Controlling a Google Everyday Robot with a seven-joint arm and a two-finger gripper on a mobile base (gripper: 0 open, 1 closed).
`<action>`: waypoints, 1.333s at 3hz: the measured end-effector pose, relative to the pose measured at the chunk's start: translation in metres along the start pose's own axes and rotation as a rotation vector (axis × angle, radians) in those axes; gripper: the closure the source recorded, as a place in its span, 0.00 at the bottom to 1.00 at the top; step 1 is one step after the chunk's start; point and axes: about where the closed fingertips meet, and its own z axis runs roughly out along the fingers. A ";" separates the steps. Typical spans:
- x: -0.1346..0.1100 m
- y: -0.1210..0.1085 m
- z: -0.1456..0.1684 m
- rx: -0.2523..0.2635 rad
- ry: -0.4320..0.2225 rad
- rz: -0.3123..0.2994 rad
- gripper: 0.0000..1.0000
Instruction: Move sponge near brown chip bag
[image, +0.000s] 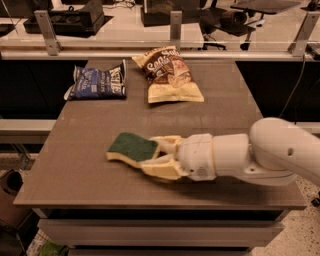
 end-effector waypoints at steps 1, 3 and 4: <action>-0.001 -0.055 -0.051 0.143 0.031 0.044 1.00; 0.001 -0.133 -0.116 0.328 0.070 0.087 1.00; 0.007 -0.171 -0.144 0.419 0.086 0.103 1.00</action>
Offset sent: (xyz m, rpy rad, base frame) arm 0.1212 -0.1606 0.0370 -0.0826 0.0015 -0.3784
